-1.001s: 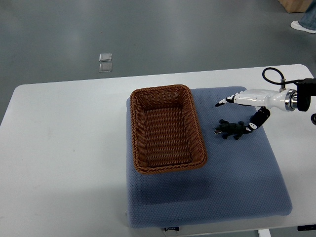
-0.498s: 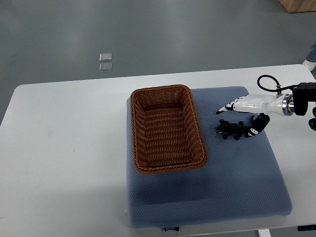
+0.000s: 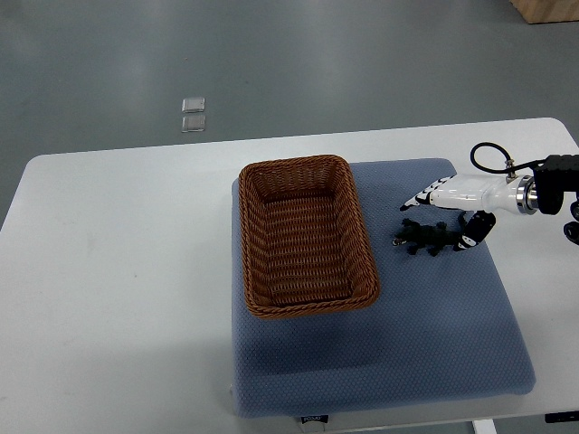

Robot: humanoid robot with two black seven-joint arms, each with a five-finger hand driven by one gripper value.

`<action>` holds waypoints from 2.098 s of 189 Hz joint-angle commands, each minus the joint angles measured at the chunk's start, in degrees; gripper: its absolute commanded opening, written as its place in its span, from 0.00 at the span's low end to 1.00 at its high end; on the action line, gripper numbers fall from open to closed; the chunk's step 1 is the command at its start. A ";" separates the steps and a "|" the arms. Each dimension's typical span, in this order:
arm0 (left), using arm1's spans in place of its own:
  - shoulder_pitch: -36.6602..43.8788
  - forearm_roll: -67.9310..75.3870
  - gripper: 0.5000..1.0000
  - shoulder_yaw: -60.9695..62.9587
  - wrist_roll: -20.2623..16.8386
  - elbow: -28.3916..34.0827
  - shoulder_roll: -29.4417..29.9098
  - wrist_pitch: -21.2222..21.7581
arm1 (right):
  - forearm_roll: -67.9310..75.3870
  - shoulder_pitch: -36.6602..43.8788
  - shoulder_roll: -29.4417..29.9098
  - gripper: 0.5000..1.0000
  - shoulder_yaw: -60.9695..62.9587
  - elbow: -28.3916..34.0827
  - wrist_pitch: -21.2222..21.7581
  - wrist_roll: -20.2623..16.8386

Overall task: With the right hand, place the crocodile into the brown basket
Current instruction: 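Close the right hand's fingers around the crocodile toy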

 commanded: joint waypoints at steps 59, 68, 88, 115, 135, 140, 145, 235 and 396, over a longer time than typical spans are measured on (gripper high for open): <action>0.00 0.00 1.00 -0.01 0.00 0.00 0.00 0.01 | -0.47 0.01 1.38 0.79 -0.95 -1.73 -1.09 0.00; 0.00 0.00 1.00 -0.01 0.00 0.00 0.00 0.01 | -0.47 0.01 1.47 0.78 -0.95 -1.81 -1.09 0.00; 0.00 0.00 1.00 -0.01 0.00 0.00 0.00 0.01 | -0.47 0.01 1.47 0.76 -0.95 -1.90 -1.09 0.00; 0.00 0.00 1.00 -0.01 0.00 0.00 0.00 0.01 | -0.56 0.01 1.47 0.74 -1.39 -2.34 -1.09 0.00; 0.00 0.00 1.00 -0.01 0.00 0.00 0.00 0.01 | -0.56 0.01 1.56 0.74 -2.01 -2.43 -1.09 0.00; 0.00 0.00 1.00 -0.01 0.00 0.00 0.00 0.01 | -0.47 0.01 1.56 0.74 -2.01 -2.43 -1.09 0.00; 0.00 0.00 1.00 -0.01 0.00 0.00 0.00 0.01 | -0.47 0.01 1.56 0.74 -2.01 -2.43 -1.09 0.09; 0.00 0.00 1.00 -0.01 0.00 0.00 0.00 0.01 | -0.47 0.27 2.17 0.70 -2.01 -2.87 -1.09 -0.09; 0.00 0.00 1.00 -0.01 0.00 0.00 0.00 0.01 | -0.38 0.97 2.61 0.14 -2.01 -3.40 -1.18 -0.18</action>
